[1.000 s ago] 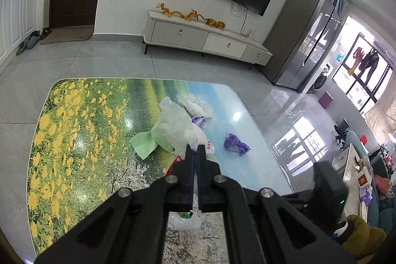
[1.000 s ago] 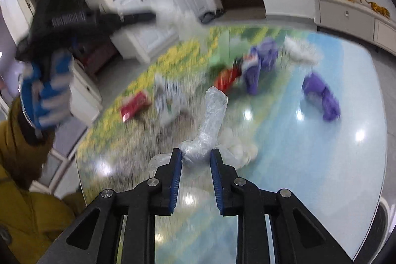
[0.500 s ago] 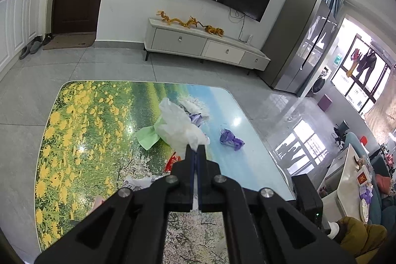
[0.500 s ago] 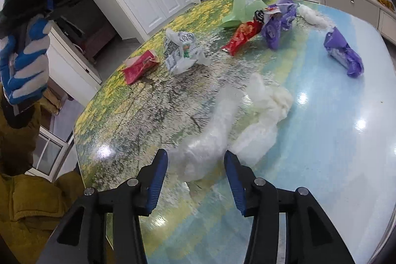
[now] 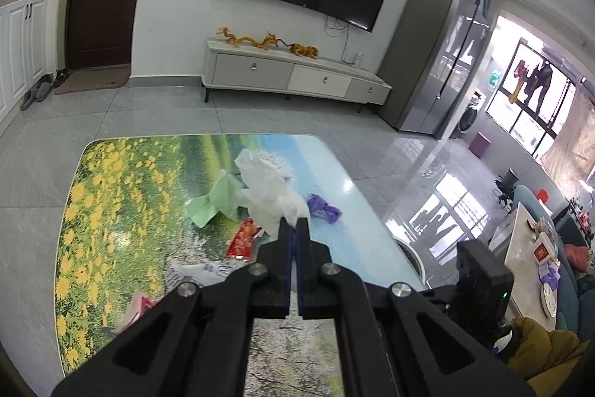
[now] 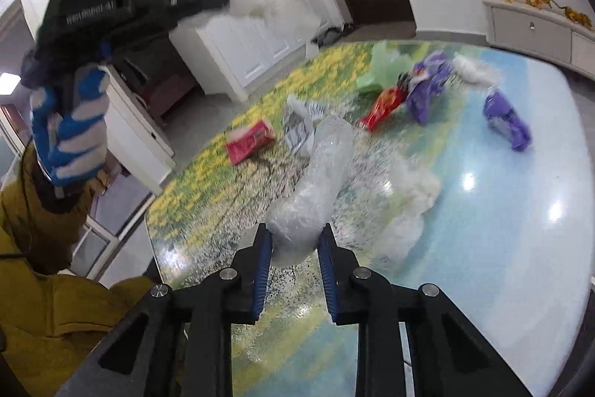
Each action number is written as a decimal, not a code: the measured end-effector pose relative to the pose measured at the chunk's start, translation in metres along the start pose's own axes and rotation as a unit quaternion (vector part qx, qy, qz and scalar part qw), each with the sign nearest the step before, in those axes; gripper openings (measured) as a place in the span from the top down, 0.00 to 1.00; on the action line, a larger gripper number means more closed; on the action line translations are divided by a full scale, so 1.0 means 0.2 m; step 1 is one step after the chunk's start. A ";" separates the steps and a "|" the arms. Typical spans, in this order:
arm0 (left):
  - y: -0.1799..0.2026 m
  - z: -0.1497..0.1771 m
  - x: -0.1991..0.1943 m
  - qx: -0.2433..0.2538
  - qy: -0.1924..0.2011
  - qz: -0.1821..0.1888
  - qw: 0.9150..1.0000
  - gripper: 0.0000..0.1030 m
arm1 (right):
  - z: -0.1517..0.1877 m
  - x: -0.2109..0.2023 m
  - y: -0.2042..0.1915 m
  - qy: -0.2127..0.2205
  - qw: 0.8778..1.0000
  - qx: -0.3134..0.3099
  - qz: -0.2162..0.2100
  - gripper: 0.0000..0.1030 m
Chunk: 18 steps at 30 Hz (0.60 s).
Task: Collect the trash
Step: 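Carry both plastic bags over the bin and open both grippers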
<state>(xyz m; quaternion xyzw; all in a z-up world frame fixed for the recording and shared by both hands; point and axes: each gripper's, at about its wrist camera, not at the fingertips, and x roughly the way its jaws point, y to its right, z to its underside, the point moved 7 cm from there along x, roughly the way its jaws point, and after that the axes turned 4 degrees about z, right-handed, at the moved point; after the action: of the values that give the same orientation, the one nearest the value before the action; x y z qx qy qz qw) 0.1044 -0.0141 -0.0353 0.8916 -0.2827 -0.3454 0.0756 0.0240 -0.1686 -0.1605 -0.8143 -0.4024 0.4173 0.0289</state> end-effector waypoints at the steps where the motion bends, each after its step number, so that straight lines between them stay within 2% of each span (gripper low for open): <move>1: 0.05 -0.01 0.01 0.007 -0.001 0.006 1.000 0.99 | -0.01 -0.05 0.01 0.012 1.000 0.003 0.004 0.77; 5: 0.24 -0.04 0.11 0.036 -0.017 0.031 0.999 0.99 | -0.01 -0.26 0.14 0.060 0.997 0.027 0.045 0.77; 9: 0.49 -0.05 0.32 0.068 -0.050 0.066 0.994 0.99 | 0.09 -0.47 0.41 0.090 0.987 0.080 0.110 0.77; 13: 0.77 -0.02 0.58 0.096 -0.088 0.106 0.986 0.99 | 0.25 -0.66 0.72 0.101 0.965 0.153 0.189 0.77; 18: 1.11 0.06 0.94 0.121 -0.146 0.145 0.971 0.99 | 0.46 -0.82 1.04 0.097 0.934 0.226 0.260 0.77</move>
<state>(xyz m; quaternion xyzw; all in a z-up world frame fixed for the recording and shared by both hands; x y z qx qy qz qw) 0.1086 -0.3021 -0.0794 0.7836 -0.4570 -0.4201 -0.0258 0.0373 -0.4473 -0.1931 -0.8990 -0.0669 0.4088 0.1421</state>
